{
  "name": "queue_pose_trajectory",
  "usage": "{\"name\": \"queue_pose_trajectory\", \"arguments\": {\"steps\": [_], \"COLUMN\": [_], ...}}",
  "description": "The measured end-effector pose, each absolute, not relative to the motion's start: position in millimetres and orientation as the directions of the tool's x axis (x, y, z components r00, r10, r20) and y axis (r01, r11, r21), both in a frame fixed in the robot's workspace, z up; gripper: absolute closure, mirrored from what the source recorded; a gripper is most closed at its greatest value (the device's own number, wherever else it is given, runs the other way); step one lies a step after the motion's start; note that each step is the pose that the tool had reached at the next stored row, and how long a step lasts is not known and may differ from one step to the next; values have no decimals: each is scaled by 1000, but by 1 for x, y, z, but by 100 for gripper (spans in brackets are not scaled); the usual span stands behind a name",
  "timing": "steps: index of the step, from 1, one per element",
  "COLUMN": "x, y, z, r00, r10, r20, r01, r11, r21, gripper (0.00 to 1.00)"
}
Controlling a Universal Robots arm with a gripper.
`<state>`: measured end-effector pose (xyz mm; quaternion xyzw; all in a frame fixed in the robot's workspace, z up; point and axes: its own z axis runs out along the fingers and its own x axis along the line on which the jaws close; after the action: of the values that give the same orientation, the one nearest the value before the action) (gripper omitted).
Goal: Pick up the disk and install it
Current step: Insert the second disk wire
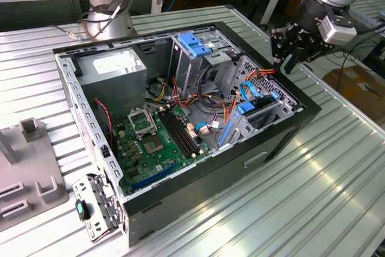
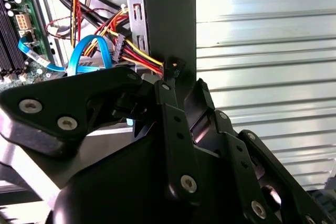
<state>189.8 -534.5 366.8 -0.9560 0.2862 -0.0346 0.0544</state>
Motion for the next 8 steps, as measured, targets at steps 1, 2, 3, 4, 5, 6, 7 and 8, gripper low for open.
{"name": "queue_pose_trajectory", "arguments": {"steps": [1,2,3,4,5,6,7,8], "x": [190,190,190,190,190,190,190,190], "y": [-535,-535,-535,-535,-535,-535,-535,-535], "z": [367,367,367,367,367,367,367,367], "r00": [834,834,834,834,834,834,834,834], "r10": [-551,-551,-551,-551,-551,-551,-551,-551], "r20": [35,35,35,35,35,35,35,35], "r01": [-543,-543,-543,-543,-543,-543,-543,-543], "r11": [-830,-830,-830,-830,-830,-830,-830,-830], "r21": [-124,-124,-124,-124,-124,-124,-124,-124], "gripper": [64,64,64,64,64,65,65,73]}}
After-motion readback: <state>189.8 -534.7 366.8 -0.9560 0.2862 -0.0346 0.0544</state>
